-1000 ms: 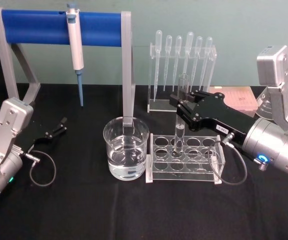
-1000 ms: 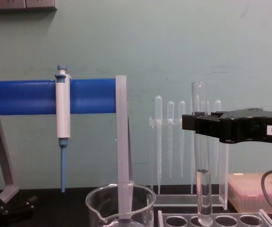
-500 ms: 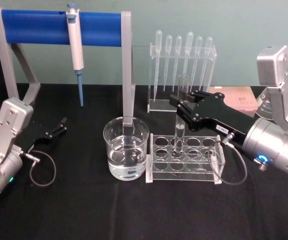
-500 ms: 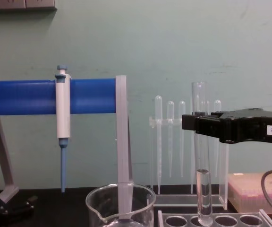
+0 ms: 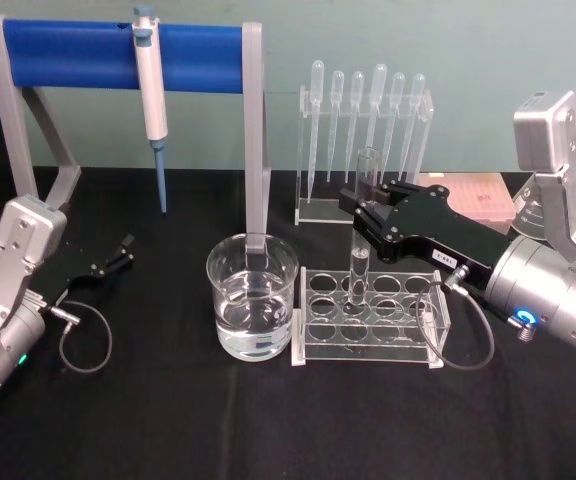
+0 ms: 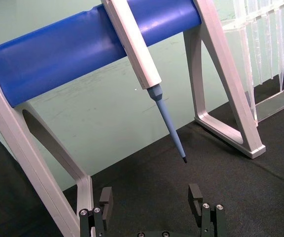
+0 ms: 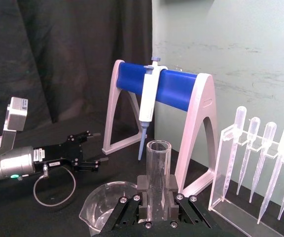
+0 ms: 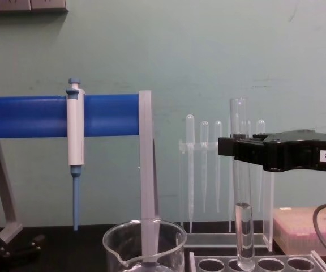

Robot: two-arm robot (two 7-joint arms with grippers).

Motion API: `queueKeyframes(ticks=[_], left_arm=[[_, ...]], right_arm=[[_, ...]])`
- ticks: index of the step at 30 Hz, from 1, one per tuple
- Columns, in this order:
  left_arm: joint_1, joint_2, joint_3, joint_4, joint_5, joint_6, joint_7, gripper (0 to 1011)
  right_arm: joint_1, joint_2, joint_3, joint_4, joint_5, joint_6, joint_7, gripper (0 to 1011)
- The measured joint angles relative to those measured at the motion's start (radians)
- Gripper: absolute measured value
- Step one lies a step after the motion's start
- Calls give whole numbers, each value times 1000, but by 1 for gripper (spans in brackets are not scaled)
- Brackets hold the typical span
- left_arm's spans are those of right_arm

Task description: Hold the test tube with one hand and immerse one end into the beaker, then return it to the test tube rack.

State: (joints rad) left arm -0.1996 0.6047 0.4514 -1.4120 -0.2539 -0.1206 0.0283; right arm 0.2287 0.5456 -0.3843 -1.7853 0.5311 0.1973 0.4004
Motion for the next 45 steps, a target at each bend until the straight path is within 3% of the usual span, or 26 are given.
queueKeyframes(ticks=[7,13,21,27,34,45], left_arm=[[0,0,0,0,0,0,0,1000],[0,0,0,0,0,0,0,1000],[0,0,0,0,0,0,0,1000],[0,0,0,0,0,0,0,1000],[0,0,0,0,0,0,0,1000],[0,0,0,0,0,0,0,1000]], right_arm=[[1,0,0,0,0,0,0,225],[44,-15,-20,-2,-1,0,11,225],[157,-75,-89,26,-15,7,37,225],[204,-117,-131,76,-25,2,46,225],[213,-161,-176,180,-55,-76,64,225],[185,-206,-195,314,-89,-186,100,225]])
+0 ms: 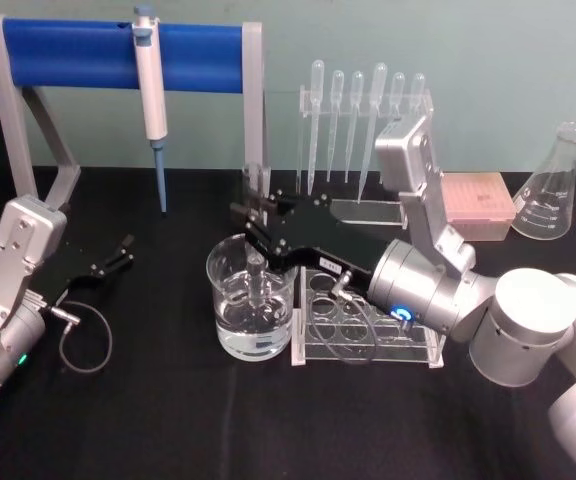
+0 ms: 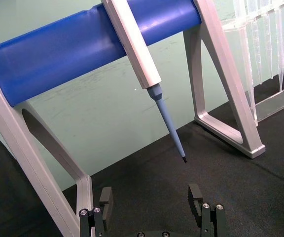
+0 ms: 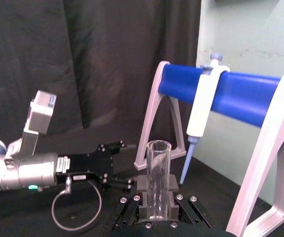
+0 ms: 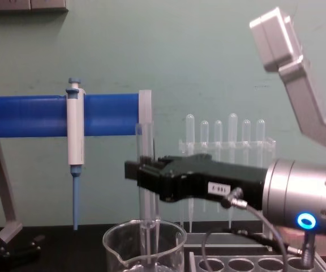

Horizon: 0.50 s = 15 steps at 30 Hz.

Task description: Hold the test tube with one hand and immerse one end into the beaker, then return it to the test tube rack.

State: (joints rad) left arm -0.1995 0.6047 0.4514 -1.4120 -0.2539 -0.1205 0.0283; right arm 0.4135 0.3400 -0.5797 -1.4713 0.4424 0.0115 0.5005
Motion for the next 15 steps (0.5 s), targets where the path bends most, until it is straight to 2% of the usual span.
queueKeyframes(ticks=[6,15], left_arm=[[0,0,0,0,0,0,0,1000],[0,0,0,0,0,0,0,1000]], right_arm=[[-10,-22,0,57,-8,-42,20,225],[-23,-34,4,79,-24,-49,25,225]])
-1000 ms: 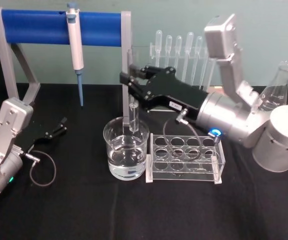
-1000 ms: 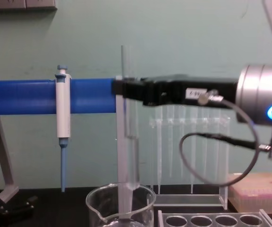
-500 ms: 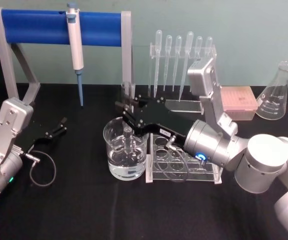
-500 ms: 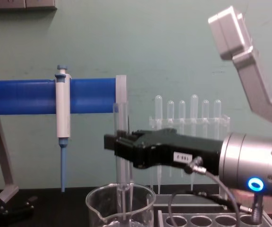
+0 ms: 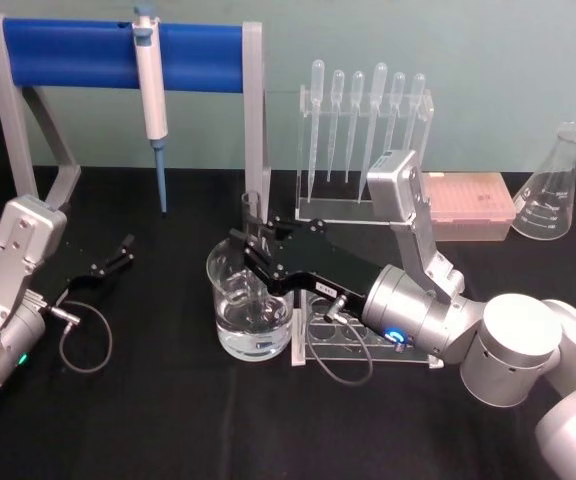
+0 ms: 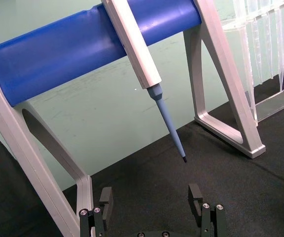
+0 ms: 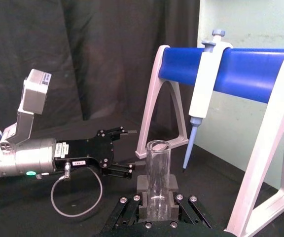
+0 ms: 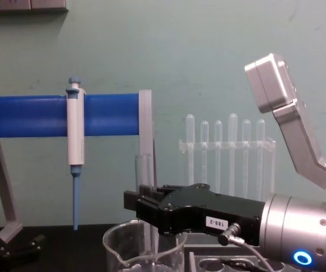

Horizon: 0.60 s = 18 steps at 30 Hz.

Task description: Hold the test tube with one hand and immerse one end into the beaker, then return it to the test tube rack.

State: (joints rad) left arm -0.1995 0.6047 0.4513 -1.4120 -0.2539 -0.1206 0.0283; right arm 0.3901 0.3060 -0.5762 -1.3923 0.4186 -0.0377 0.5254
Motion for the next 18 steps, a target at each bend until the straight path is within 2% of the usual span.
queueKeyframes(ticks=[18], left_arm=[[0,0,0,0,0,0,0,1000]], right_arm=[[0,1,2,-2,0,4,-1,225]])
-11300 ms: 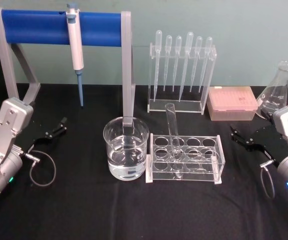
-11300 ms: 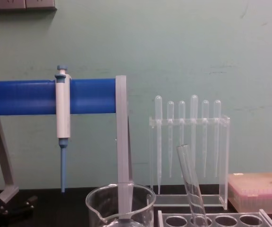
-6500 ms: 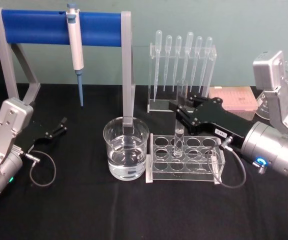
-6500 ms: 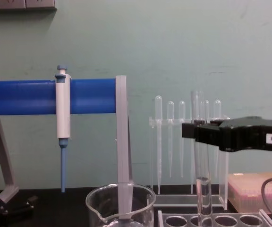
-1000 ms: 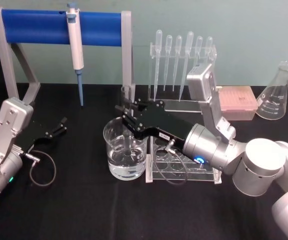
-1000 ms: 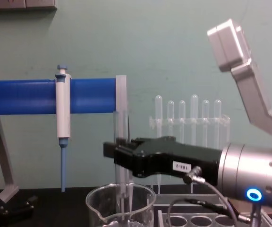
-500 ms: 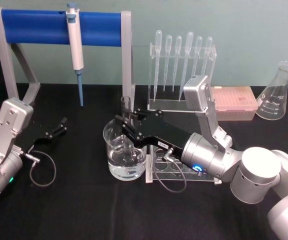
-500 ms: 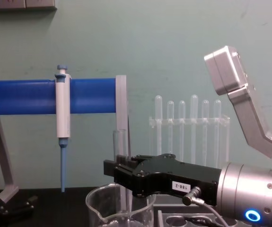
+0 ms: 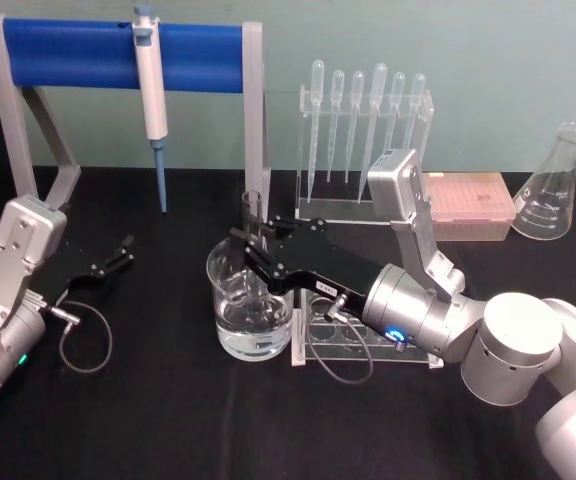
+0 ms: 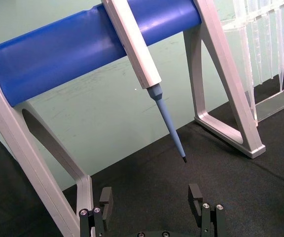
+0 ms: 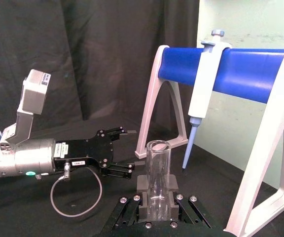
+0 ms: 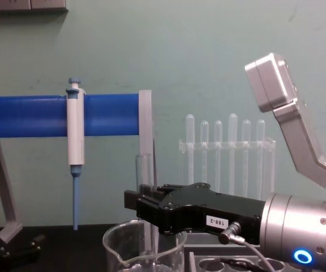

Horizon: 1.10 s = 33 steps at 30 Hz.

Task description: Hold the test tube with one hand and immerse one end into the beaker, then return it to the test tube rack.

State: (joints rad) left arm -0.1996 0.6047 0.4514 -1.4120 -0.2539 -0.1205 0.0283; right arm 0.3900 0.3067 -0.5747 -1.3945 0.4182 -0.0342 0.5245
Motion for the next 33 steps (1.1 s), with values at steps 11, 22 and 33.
queueKeyframes(ticks=[11,22,33], left_arm=[[0,0,0,0,0,0,0,1000],[0,0,0,0,0,0,0,1000],[0,0,0,0,0,0,0,1000]], right_arm=[[1,1,0,-1,1,1,0,225],[1,1,0,-1,2,1,-1,225],[1,1,0,-1,2,1,-2,225]])
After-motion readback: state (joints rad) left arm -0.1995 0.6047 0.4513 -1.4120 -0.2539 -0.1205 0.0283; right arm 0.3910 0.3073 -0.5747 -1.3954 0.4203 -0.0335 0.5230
